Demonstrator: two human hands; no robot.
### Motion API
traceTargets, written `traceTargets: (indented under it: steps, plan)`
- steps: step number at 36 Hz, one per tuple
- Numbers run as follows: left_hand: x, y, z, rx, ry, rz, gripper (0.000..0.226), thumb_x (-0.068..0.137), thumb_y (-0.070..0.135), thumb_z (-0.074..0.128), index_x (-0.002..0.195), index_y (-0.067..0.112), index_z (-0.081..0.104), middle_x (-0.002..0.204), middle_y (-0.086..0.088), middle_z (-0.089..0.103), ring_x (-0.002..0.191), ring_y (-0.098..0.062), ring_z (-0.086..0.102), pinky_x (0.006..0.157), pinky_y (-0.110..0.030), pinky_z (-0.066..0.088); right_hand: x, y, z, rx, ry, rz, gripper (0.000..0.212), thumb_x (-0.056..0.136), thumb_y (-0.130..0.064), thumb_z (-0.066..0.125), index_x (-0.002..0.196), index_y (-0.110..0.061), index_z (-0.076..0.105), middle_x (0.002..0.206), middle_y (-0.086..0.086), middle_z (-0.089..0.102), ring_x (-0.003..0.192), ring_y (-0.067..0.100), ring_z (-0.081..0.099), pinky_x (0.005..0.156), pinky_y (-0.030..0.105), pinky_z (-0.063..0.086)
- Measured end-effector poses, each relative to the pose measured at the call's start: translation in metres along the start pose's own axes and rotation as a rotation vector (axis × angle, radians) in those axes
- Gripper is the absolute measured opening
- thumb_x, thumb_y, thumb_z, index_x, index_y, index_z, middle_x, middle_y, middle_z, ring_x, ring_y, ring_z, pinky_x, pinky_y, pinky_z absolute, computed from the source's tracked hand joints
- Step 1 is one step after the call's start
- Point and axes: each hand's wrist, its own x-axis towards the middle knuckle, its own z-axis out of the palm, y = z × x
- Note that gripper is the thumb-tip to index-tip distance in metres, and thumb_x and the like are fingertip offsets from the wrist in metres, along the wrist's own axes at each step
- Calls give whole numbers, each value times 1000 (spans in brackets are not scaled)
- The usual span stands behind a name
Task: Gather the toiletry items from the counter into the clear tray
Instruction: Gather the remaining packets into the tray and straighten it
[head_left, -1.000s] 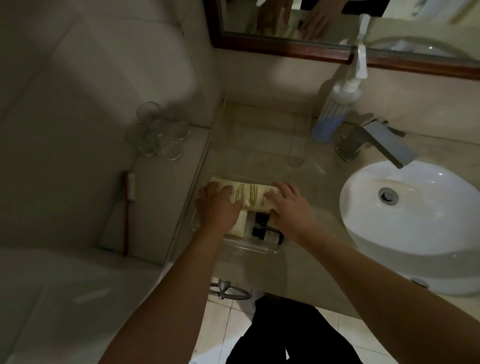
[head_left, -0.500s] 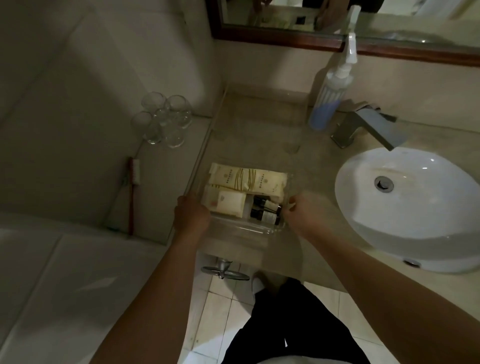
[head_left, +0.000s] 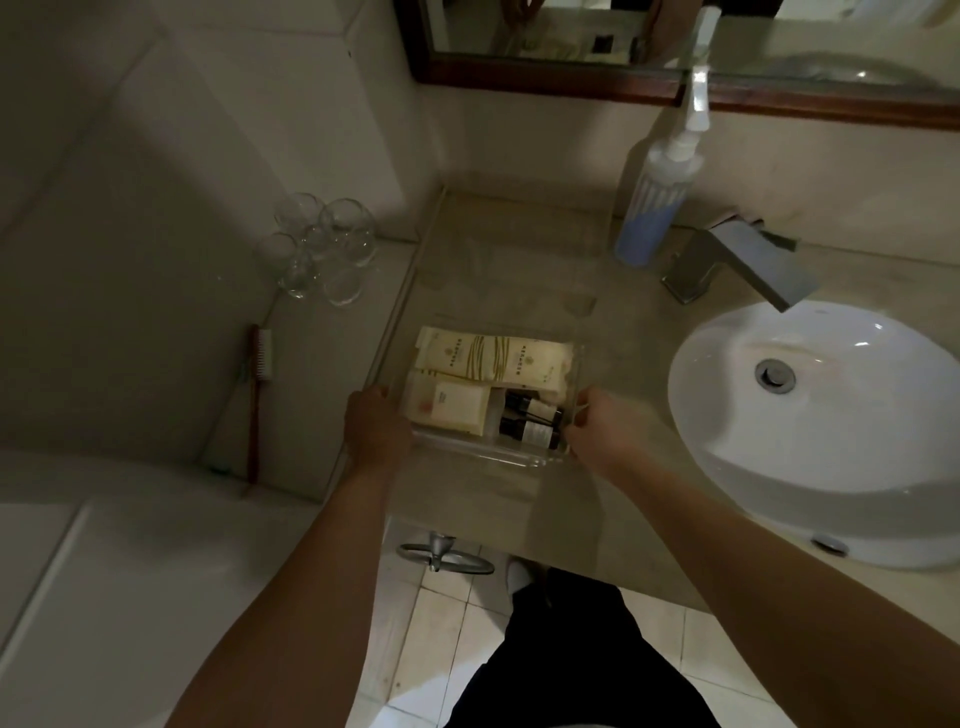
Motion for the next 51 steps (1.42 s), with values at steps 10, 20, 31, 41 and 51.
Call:
traceTargets:
  steps: [10, 20, 31, 41, 51]
  plan:
    - [28, 29, 12, -44, 22, -41, 53, 78, -5, 58, 130, 6, 56, 130, -18, 58, 115, -34, 59, 95, -44, 53, 35, 3, -9, 94, -78, 82, 31, 80, -23, 55, 111, -24, 50, 100, 1, 63, 89, 25, 60, 82, 39, 52]
    - [47, 42, 15, -107, 60, -37, 55, 78, -7, 57, 131, 7, 56, 129, -16, 58, 112, -32, 60, 92, -44, 54, 63, -3, -15, 242, -98, 49, 30, 85, -7, 57, 114, -12, 52, 107, 11, 64, 96, 28, 63, 81, 42, 55]
    - [63, 44, 11, -127, 69, -59, 47, 76, -2, 60, 122, 9, 63, 116, -13, 66, 103, -31, 65, 87, -46, 57, 75, -5, -5, 231, -58, 30, 26, 82, -5, 59, 107, -7, 51, 92, 9, 62, 82, 26, 60, 61, 28, 42]
    - [61, 46, 4, -121, 56, -50, 42, 79, 1, 59, 121, 8, 63, 116, -14, 65, 104, -32, 64, 88, -44, 56, 77, -7, -2, 229, -40, 20, 27, 82, -5, 61, 107, -6, 51, 92, 11, 60, 84, 28, 61, 63, 33, 46]
    - [55, 46, 1, -104, 35, -63, 44, 75, 9, 68, 119, 11, 63, 113, -10, 66, 101, -30, 66, 82, -42, 58, 83, -8, -11, 205, -14, -20, 27, 82, -6, 59, 109, -6, 53, 93, 13, 64, 85, 30, 64, 64, 33, 49]
